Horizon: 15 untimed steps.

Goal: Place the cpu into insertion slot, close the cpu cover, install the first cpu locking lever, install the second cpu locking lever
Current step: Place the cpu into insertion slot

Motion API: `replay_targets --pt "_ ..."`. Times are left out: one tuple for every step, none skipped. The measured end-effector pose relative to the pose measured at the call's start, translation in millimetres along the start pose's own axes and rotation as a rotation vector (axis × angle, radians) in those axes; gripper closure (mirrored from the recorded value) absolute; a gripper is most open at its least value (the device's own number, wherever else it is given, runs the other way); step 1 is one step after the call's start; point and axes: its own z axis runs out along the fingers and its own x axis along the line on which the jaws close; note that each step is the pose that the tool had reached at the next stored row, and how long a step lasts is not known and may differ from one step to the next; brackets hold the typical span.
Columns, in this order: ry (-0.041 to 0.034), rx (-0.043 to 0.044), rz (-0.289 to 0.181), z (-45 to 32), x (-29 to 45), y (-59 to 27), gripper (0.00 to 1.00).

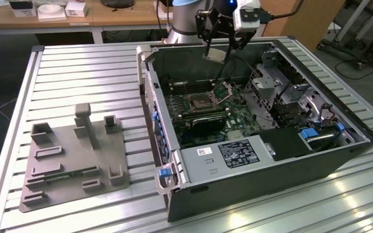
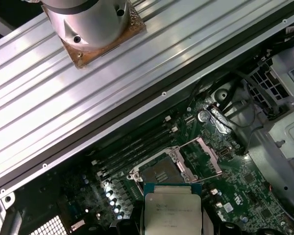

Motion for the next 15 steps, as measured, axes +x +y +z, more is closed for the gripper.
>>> replay_targets --pt "-0.0005 0.0000 0.006 0.0 0.0 0.0 0.46" --pt "-0.0010 -0.0002 0.011 0.0 0.0 0.0 0.46" --pt "-0.0015 -0.0003 0.017 0.1 0.0 0.0 0.46" --pt "-0.0019 -0.0004 0.022 0.1 0.0 0.0 0.46" --pt "-0.0024 -0.0005 0.027 0.1 0.0 0.0 0.46" --pt "-0.0029 -0.0006 0.033 0.1 0.0 0.0 0.46" --pt "-0.0034 -0.0007 0.039 0.1 0.0 0.0 0.46" --pt "-0.0039 -0.0008 0.044 0.1 0.0 0.0 0.46" --pt "-0.0045 -0.0010 0.050 0.1 0.0 0.0 0.46" --pt "-0.0050 -0.0011 0.056 0.2 0.0 0.0 0.46" --pt "-0.0056 -0.0012 0.062 0.2 0.0 0.0 0.46" --pt "-0.0061 -0.0013 0.069 0.2 0.0 0.0 0.46" --pt "-0.0067 -0.0015 0.075 0.2 0.0 0.0 0.46" --pt "-0.0073 -0.0016 0.082 0.3 0.0 0.0 0.46" --pt "-0.0078 -0.0017 0.088 0.3 0.0 0.0 0.46"
